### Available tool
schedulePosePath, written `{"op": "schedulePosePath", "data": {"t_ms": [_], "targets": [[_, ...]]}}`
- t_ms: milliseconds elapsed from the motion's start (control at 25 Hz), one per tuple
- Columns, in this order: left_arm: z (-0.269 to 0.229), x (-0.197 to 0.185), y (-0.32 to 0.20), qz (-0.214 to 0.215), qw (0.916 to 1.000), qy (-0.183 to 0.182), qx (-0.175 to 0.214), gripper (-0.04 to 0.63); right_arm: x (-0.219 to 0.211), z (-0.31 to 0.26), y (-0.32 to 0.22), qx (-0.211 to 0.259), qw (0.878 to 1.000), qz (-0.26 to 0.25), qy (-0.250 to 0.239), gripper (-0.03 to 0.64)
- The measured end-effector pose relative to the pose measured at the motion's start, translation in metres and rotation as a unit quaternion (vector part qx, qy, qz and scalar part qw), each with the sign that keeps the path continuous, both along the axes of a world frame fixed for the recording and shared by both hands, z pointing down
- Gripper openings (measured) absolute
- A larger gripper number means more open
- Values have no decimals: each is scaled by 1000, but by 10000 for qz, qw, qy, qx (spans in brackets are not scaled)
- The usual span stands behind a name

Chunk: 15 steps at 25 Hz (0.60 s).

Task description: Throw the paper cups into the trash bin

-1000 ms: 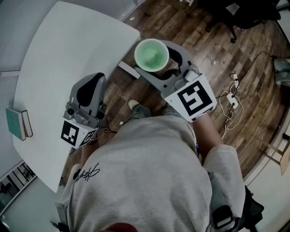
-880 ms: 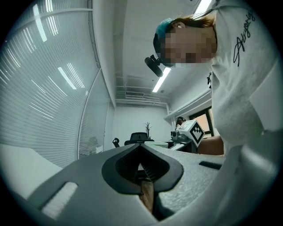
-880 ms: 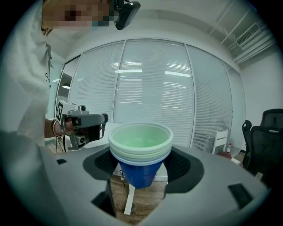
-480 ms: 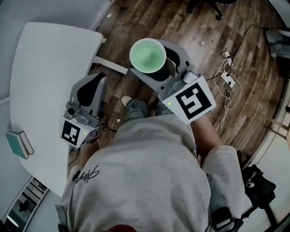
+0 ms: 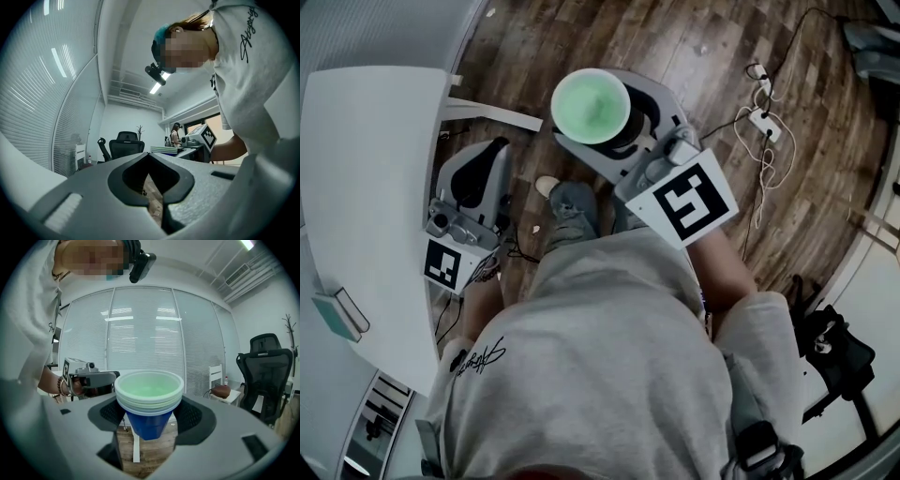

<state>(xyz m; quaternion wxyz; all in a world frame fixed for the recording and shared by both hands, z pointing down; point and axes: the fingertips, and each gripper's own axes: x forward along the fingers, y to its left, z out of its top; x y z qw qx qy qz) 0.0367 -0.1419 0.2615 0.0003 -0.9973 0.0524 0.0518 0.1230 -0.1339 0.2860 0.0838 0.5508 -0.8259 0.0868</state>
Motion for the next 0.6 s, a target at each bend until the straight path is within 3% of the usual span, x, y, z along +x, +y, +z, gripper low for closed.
{"op": "schedulePosePath", "data": {"t_ms": [600], "targets": [[100,32,-6,-194,9976,-223,-622,0,25,94,7,-353,9993,-110,-87,310]]}}
